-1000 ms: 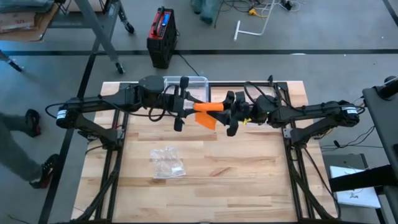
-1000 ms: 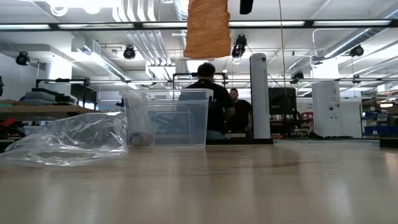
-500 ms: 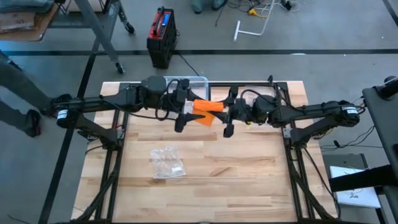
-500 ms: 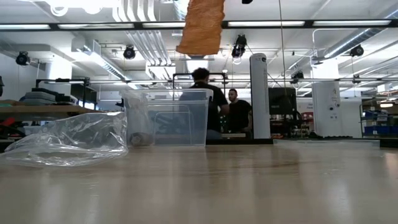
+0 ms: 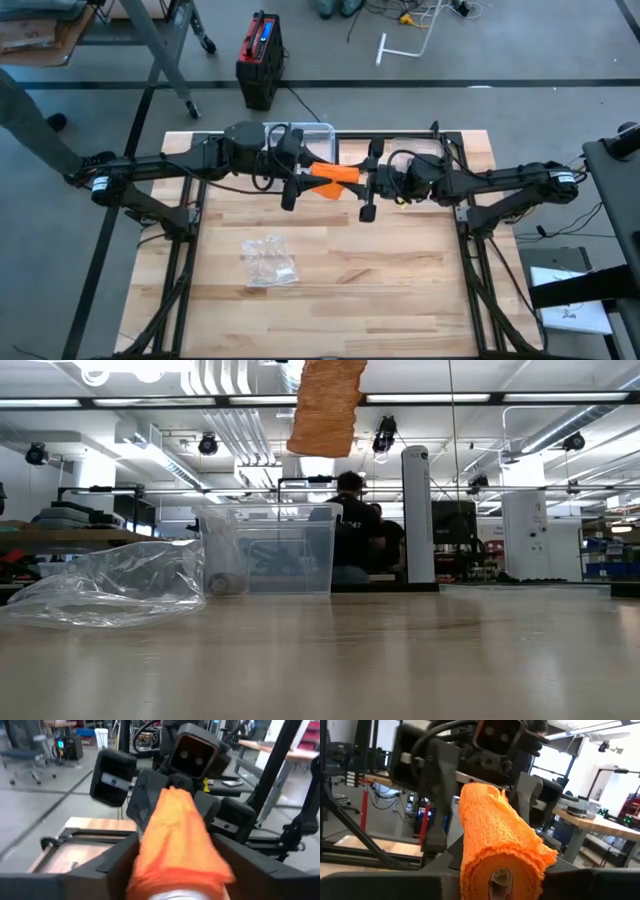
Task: Roll bandage
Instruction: Roll the orange bandage
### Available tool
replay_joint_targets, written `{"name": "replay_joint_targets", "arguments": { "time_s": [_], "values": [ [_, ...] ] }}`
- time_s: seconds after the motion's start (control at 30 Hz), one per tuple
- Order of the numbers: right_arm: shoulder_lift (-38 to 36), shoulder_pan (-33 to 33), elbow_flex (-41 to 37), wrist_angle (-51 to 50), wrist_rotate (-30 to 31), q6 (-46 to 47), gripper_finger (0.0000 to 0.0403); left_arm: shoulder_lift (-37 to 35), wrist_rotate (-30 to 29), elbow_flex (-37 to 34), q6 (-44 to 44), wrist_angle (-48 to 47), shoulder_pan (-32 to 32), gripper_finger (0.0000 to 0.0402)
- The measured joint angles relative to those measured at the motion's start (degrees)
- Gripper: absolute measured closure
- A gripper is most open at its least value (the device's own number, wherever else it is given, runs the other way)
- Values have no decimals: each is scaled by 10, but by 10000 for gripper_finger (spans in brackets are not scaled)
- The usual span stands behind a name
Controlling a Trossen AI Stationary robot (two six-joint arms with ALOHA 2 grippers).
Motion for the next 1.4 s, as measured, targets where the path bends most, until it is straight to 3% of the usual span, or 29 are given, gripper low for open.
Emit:
{"name": "replay_joint_targets", "arguments": {
  "time_s": [0.2,0.37,0.53,0.63,0.77,0.9,1.17,1.4],
  "values": [
    [0,3,0,1,-6,-10,306,0,1,0,-43,-3,2,269],
    [0,5,0,-13,-19,86,272,0,3,2,14,-11,3,353],
    [-4,4,0,-8,-56,293,218,-2,8,4,95,-13,3,351],
    [-10,4,0,-7,-66,385,181,-3,17,4,150,-4,1,323],
    [-12,5,0,17,-72,447,131,-3,17,5,202,11,-14,308],
    [-12,4,0,29,-70,466,96,-1,-10,5,227,11,-22,326],
    [-12,4,0,33,-68,533,101,-1,-17,5,297,9,-22,335],
    [-15,-5,0,24,-66,477,125,-1,-20,5,278,26,-23,328]
  ]
}}
